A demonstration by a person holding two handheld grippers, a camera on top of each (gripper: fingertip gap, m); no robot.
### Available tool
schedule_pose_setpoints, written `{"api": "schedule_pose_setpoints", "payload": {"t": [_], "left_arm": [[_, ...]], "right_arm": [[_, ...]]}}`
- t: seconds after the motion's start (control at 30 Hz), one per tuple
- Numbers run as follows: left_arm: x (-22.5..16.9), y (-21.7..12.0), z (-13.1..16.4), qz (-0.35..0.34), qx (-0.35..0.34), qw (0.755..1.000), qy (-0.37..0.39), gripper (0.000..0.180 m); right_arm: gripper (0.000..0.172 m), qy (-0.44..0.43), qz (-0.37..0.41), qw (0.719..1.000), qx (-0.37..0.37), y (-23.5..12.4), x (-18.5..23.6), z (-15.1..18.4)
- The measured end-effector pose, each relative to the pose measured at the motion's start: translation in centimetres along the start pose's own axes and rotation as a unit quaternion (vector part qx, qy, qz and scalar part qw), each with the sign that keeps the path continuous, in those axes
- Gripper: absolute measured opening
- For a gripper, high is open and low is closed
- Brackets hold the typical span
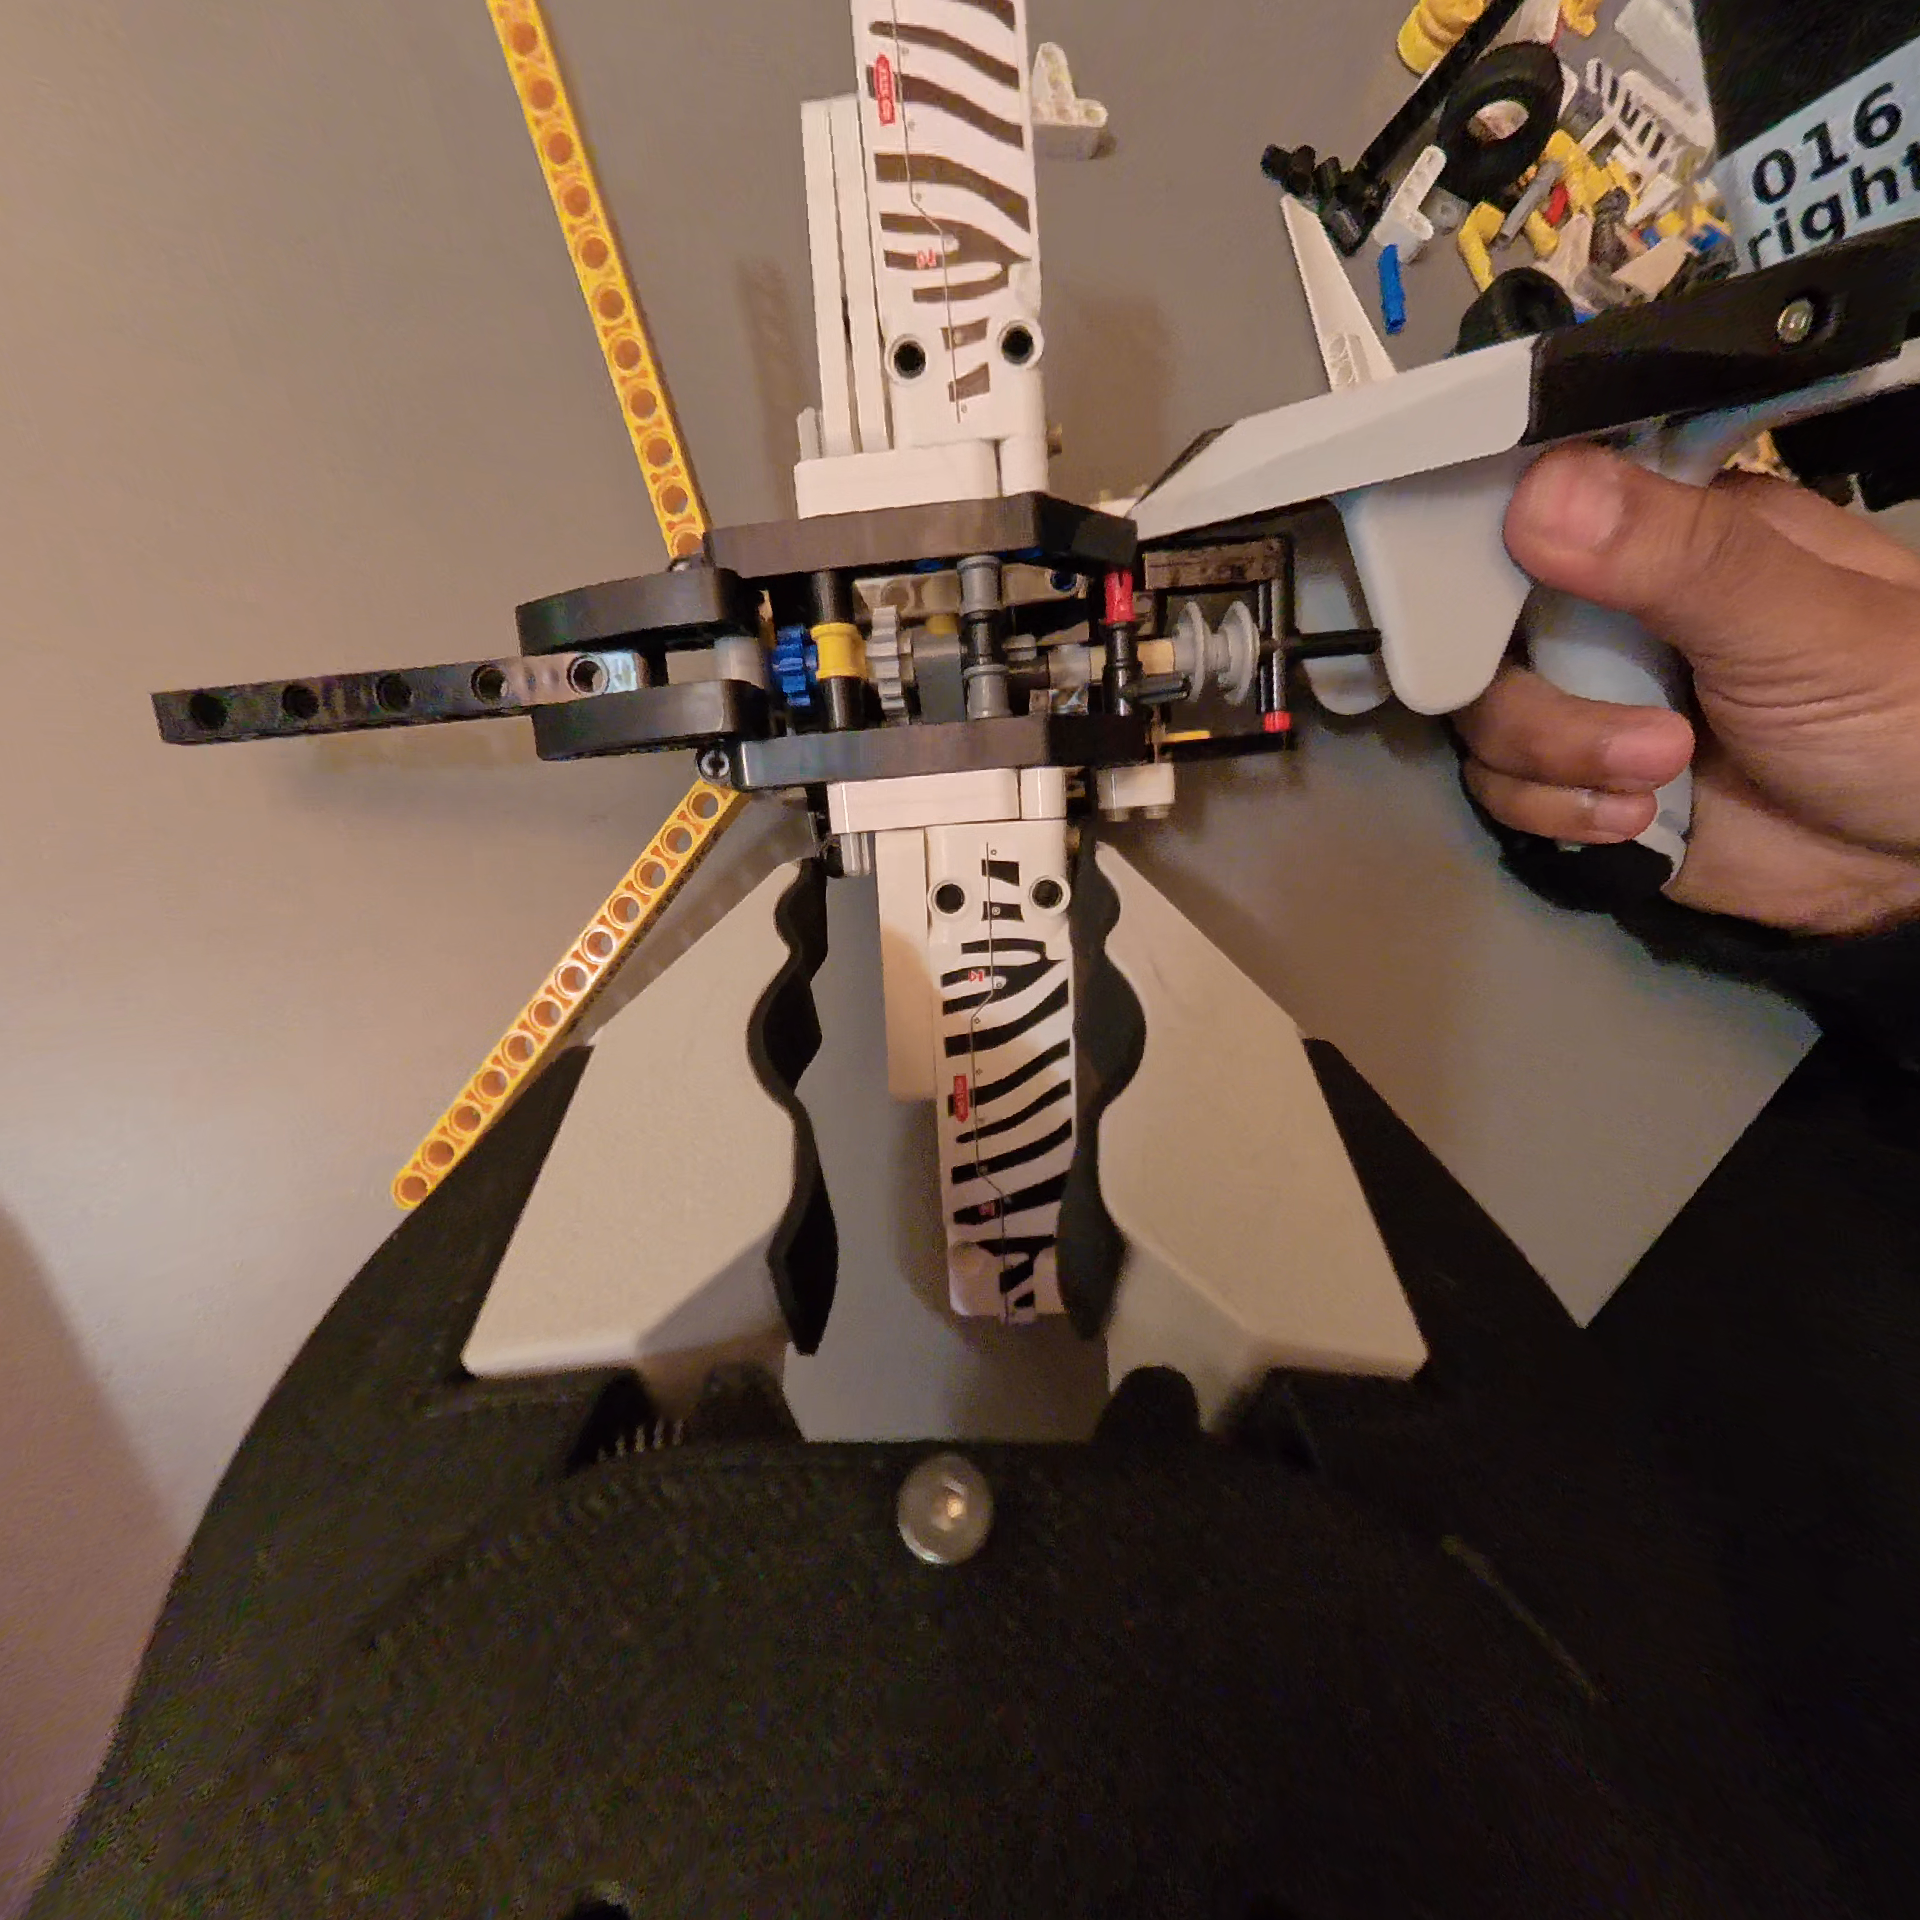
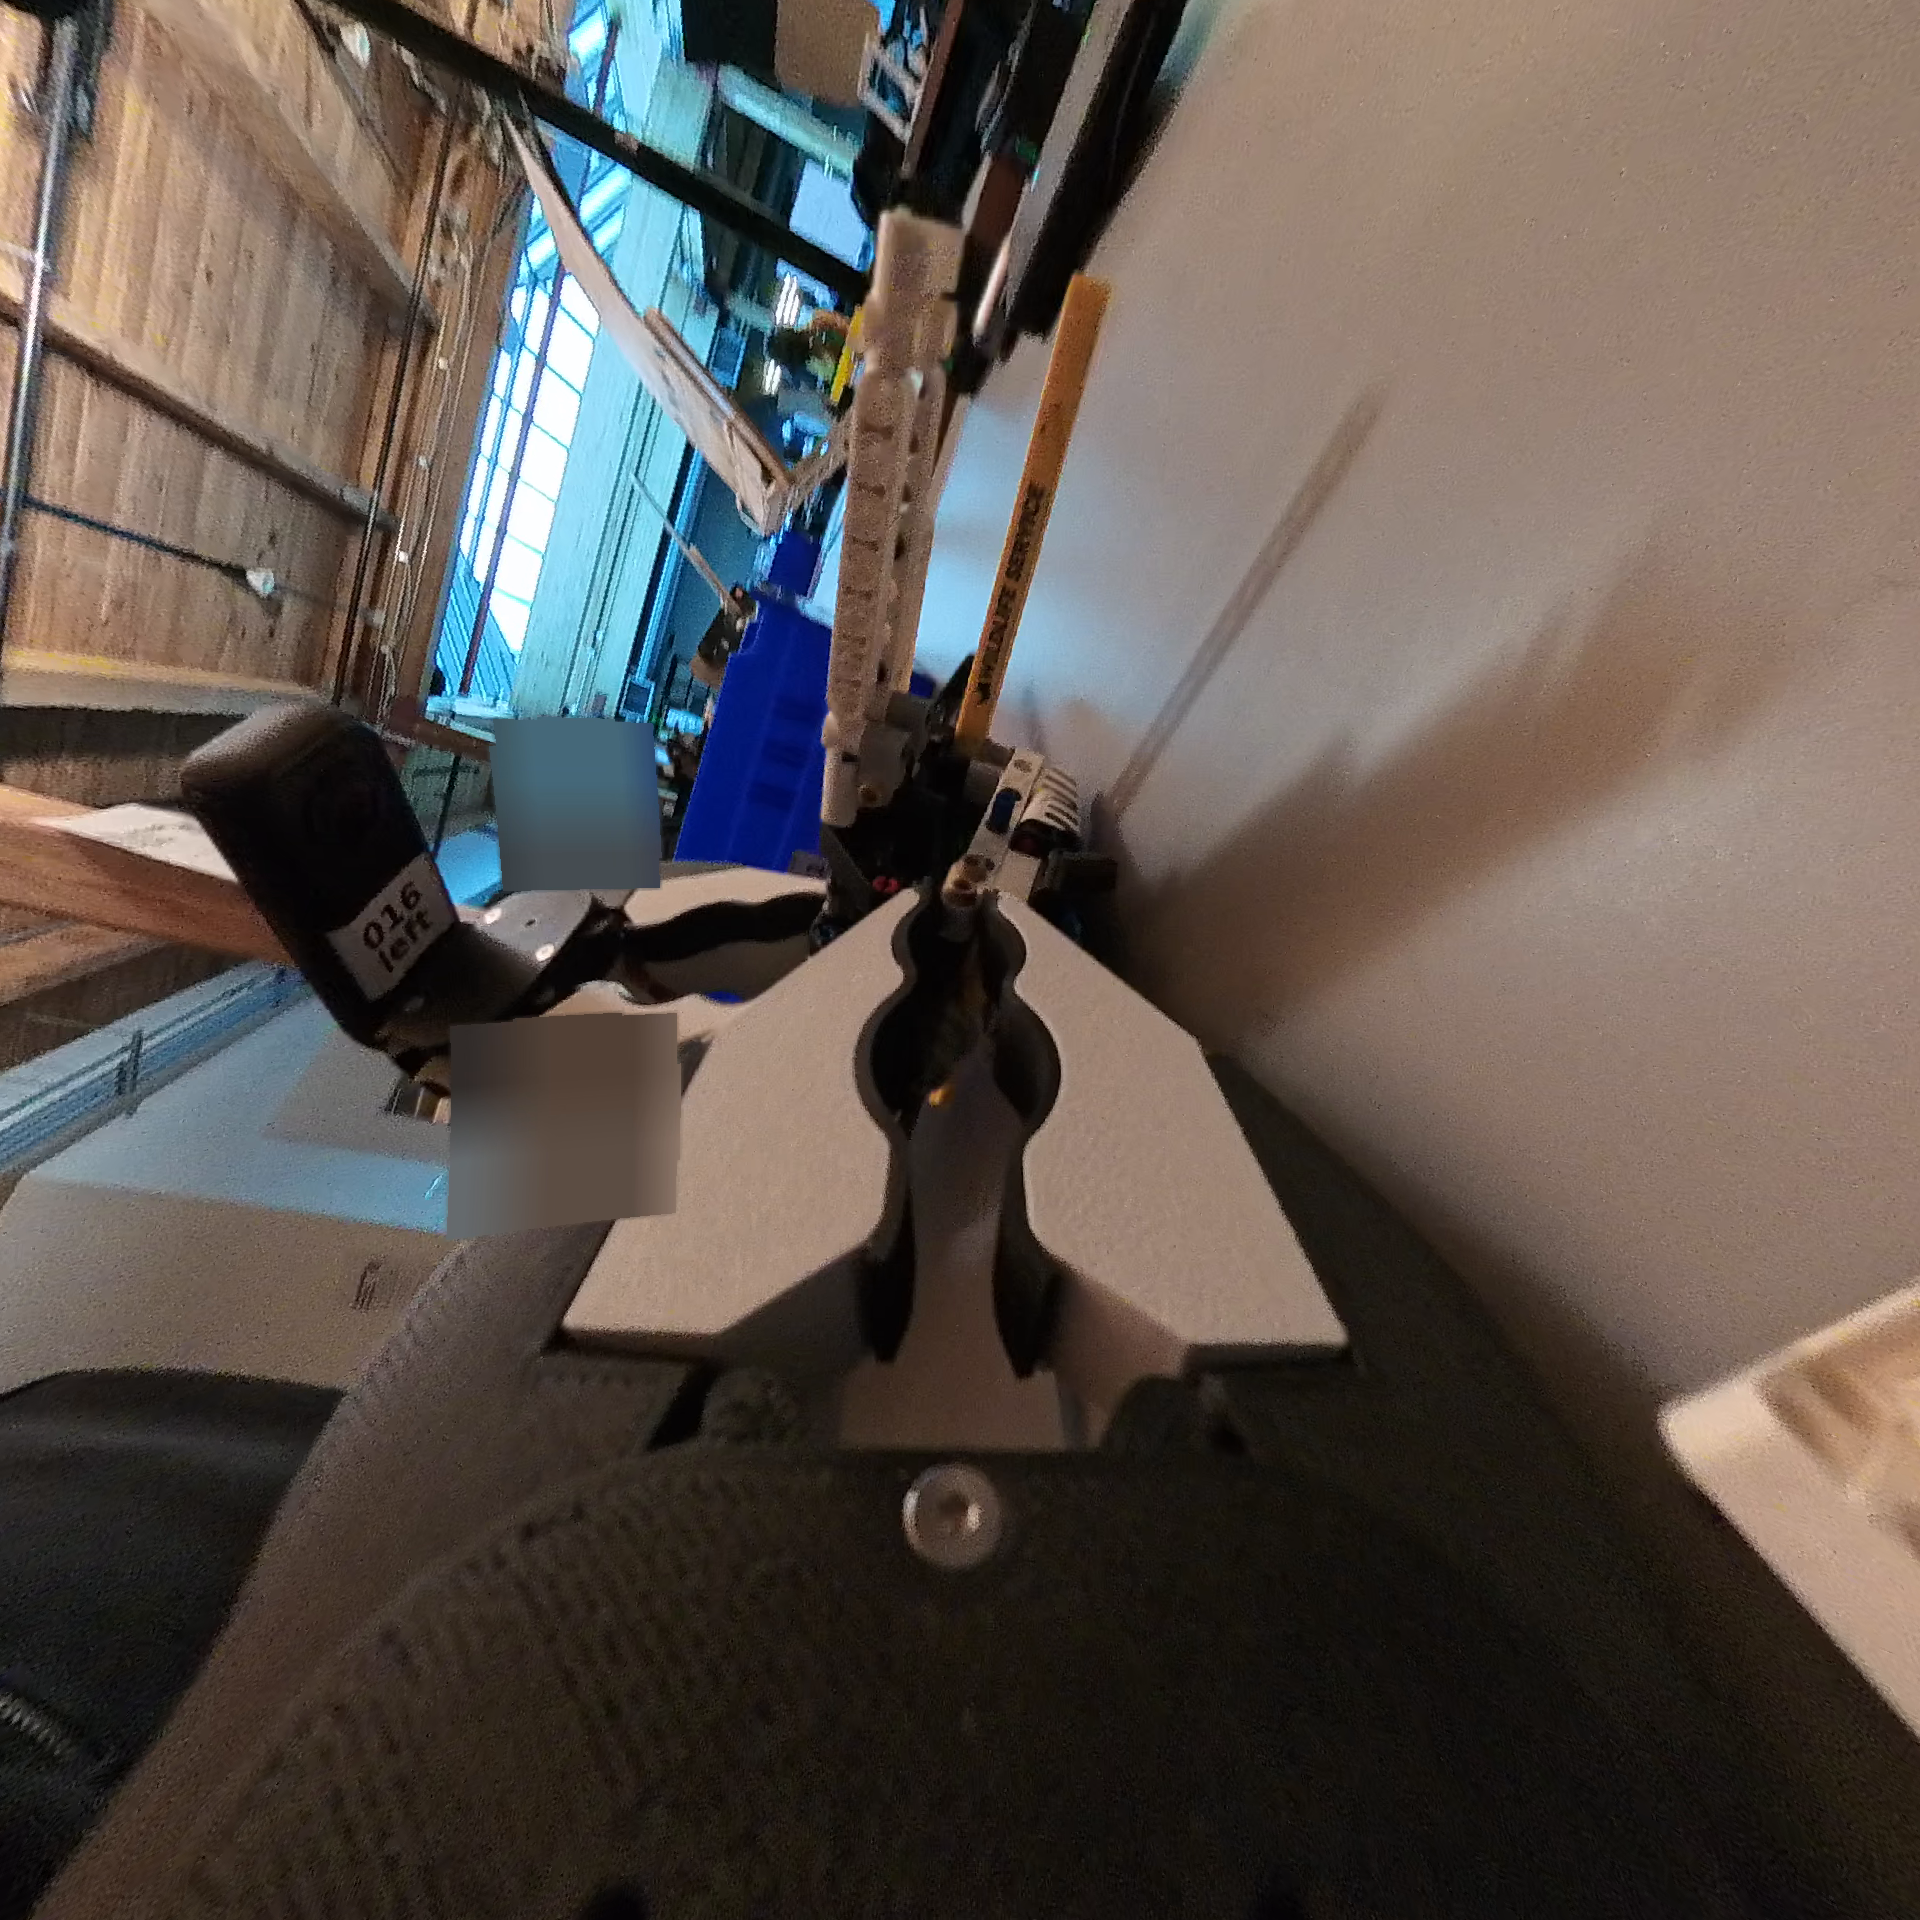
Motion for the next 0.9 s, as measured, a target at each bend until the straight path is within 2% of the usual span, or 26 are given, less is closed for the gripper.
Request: {"api": "schedule_pose_setpoints", "payload": {"t": [0.03,0.07,0.13,0.2,0.57,0.67,0.73,0.8,0.83,0.9], "left_arm": [[0.0,0.1,0.0,-0.002,-0.003,1.0,0.001,0.048],[-0.2,0.2,0.0,0.013,-0.003,1.0,0.003,0.037],[-0.6,1.1,0.1,0.035,0.005,0.999,-0.003,0.037],[-0.8,1.2,0.0,0.028,0.006,1.0,0.001,0.037],[0.4,0.4,0.4,0.041,0.003,0.999,-0.017,0.036],[0.4,0.4,0.4,0.037,0.002,0.999,-0.015,0.036],[0.4,0.4,0.3,0.039,0.0,0.999,-0.015,0.036],[0.5,0.4,0.3,0.042,-0.003,0.999,-0.017,0.036],[0.5,0.4,0.3,0.042,-0.004,0.999,-0.017,0.036],[0.4,0.5,0.3,0.041,-0.005,0.999,-0.016,0.036]], "right_arm": [[0.004,-0.003,0.002,1.0,-0.01,-0.1,0.1,-0.1],[0.004,-0.007,0.004,1.0,-0.019,-0.1,0.1,-0.1],[0.004,-0.004,-0.004,0.998,-0.056,-0.4,0.3,-0.4],[0.004,-0.009,0.002,0.998,-0.069,-0.6,0.2,-0.7],[0.006,-0.015,-0.013,1.0,-0.022,-0.2,0.5,-0.4],[0.017,-0.047,0.004,0.998,-0.038,-1.0,0.8,-0.6],[0.025,-0.115,0.033,0.992,-0.051,-1.7,1.4,-0.9],[0.03,-0.24,0.082,0.966,-0.043,-2.0,2.6,-0.8],[0.03,-0.312,0.102,0.944,-0.031,-1.9,3.5,-0.4],[0.029,-0.457,0.147,0.877,-0.009,-1.4,5.0,0.6]]}}
Point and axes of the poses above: each gripper's, where its closed fingertips meet, y out along the fingers, z out of its underside, x = y × z across the jaws, the point moved 8 cm from there along -y, back along the fingers, and after that the axes turned 3 degrees about y, right-handed, at the moved point
